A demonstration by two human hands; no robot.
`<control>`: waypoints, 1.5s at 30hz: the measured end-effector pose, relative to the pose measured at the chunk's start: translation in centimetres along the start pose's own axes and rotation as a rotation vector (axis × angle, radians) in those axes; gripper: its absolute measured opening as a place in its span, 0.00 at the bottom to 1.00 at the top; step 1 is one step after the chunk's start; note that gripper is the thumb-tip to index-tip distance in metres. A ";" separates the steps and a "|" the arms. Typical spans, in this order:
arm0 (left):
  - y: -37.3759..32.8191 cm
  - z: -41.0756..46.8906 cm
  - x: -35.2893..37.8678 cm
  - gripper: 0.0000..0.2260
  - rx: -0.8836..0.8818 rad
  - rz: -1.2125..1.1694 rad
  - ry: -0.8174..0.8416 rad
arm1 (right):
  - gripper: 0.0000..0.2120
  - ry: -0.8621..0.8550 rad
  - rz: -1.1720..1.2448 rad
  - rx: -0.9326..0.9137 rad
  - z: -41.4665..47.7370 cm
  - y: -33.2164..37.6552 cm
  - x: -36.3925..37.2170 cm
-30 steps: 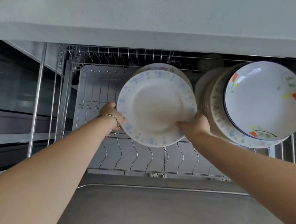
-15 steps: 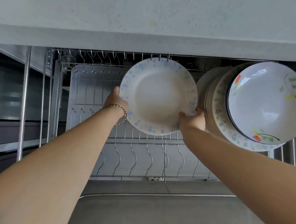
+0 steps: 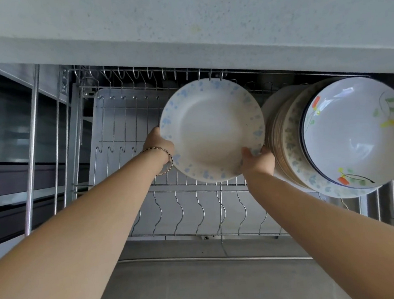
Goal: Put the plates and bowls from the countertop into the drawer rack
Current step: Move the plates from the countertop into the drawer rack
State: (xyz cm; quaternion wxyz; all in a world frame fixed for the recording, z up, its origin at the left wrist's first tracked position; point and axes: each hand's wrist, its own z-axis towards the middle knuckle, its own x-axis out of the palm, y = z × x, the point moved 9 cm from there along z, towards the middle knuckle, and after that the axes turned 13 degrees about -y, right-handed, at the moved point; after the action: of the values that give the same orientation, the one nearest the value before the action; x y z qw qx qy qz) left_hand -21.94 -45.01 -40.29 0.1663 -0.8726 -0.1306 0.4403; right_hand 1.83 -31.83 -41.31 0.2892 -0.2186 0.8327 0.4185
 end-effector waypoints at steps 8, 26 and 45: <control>2.9 -0.9 -0.5 0.15 -0.112 -0.098 -0.021 | 0.14 0.094 -0.120 0.071 -1.1 -2.3 -0.8; -4.0 -12.2 -3.7 0.17 0.161 0.266 0.121 | 0.11 0.553 -0.670 -0.230 -5.6 2.1 -7.2; -43.8 -30.8 5.7 0.15 0.281 -0.204 0.177 | 0.13 0.303 -0.496 -0.663 17.3 29.7 -38.5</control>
State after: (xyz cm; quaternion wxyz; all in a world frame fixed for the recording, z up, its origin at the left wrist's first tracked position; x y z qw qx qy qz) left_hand 2.78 -8.42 -9.48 0.3413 -0.8584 -0.1404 0.3563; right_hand 17.40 3.52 -7.11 0.1699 -0.5516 0.6090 0.5441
